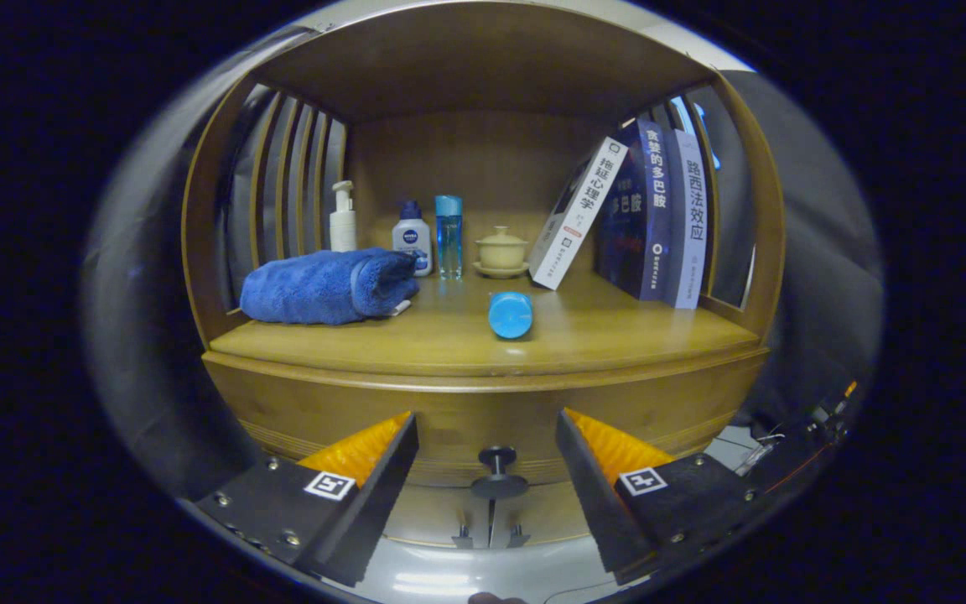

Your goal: Pull open the drawer, take out the items inside it, and place them on the countertop above the cabinet.

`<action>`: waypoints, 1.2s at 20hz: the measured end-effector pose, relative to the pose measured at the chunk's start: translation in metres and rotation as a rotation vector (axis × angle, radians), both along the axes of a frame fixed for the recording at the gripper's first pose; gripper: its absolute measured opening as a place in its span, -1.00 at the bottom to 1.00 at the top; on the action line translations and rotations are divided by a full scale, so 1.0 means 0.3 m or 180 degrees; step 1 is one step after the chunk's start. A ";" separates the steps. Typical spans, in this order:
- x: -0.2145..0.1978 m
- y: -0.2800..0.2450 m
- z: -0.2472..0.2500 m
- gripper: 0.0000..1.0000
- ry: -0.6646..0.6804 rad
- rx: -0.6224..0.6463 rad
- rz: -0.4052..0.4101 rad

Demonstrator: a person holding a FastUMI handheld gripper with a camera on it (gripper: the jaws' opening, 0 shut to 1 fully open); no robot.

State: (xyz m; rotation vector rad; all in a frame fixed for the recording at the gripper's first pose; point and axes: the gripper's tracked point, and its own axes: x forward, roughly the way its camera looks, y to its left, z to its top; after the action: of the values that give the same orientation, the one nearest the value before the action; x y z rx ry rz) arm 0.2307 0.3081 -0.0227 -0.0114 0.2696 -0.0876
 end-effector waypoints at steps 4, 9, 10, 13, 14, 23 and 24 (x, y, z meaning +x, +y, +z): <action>-0.077 -0.019 0.037 0.97 -0.0042 -0.0051 -0.0007; -0.202 -0.033 0.192 0.97 -0.0258 0.0034 -0.0005; -0.231 -0.036 0.239 0.97 -0.0319 0.0042 -0.0008; -0.338 -0.051 0.404 0.97 -0.0546 -0.0005 -0.0020; -0.370 -0.053 0.455 0.97 -0.0627 -0.0047 -0.0023; -0.691 -0.004 0.956 0.97 -0.1280 -0.0052 -0.0024; -0.722 0.004 0.995 0.97 -0.1341 -0.0041 0.0002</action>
State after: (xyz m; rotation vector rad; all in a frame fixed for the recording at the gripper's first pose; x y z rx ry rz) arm 0.0142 0.3093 0.2758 -0.0058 -0.1519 -0.0889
